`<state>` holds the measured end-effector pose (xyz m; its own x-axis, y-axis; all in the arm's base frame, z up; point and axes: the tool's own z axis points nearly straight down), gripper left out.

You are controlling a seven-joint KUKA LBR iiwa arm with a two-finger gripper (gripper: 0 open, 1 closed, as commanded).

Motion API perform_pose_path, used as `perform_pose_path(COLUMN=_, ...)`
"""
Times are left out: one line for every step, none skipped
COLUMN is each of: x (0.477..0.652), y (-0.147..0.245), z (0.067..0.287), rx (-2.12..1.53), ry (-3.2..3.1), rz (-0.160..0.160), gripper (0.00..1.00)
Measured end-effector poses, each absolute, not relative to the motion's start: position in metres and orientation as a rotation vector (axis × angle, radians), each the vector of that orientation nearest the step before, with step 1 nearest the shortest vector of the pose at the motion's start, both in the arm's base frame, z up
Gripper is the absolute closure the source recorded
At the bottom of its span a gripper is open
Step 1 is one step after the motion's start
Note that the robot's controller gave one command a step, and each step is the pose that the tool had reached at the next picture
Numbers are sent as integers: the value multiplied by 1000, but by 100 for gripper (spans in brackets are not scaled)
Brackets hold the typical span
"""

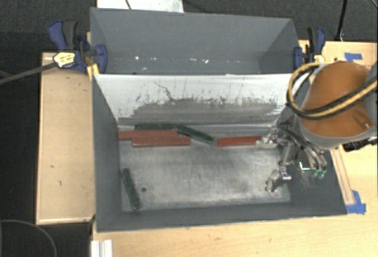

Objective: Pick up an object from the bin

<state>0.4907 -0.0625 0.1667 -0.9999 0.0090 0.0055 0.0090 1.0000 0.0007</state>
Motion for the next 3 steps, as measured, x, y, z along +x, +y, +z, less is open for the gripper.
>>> perform_pose_path(x=493, y=-62, z=170, rx=-10, ry=-3144, rz=0, gripper=0)
perform_pose_path(x=511, y=-61, z=160, rx=3, ry=-3148, rz=2, gripper=0)
perform_pose_path(x=548, y=-88, z=109, rx=5, ry=-3150, rz=1, gripper=0)
